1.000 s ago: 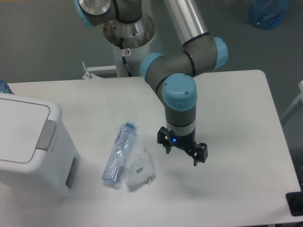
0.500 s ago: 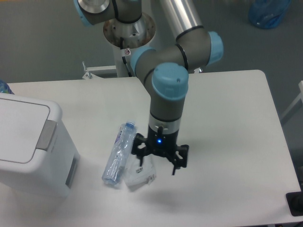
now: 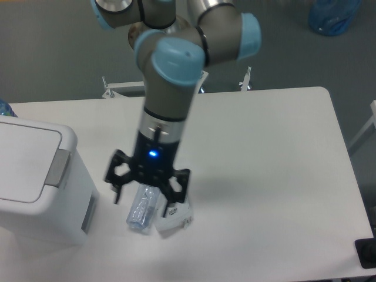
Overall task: Open the trash can
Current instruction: 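Move the open gripper over to the white trash can's lid, then press the gripper against the lid edge to flip it open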
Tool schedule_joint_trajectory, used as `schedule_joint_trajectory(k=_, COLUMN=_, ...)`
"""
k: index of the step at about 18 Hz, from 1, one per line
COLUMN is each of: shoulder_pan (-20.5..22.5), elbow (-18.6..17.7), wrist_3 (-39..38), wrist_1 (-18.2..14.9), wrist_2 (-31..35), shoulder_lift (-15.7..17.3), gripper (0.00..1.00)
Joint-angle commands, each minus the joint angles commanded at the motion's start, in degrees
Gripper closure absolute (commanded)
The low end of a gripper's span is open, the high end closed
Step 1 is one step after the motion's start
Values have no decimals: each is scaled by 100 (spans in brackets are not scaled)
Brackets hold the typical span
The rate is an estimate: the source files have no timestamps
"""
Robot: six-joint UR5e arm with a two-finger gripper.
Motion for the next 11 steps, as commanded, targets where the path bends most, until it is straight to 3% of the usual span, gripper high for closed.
schedule_joint_trajectory(k=3, shoulder_pan=-247, elbow=-97, wrist_3=-9, wrist_1=-9, wrist_2=0, shoulder_lift=62, gripper=0)
schedule_joint_trajectory(k=11, shoulder_pan=-308, elbow=-228, wrist_3=-308, wrist_1=0, wrist_2=0, shoulder_lift=237, gripper=0)
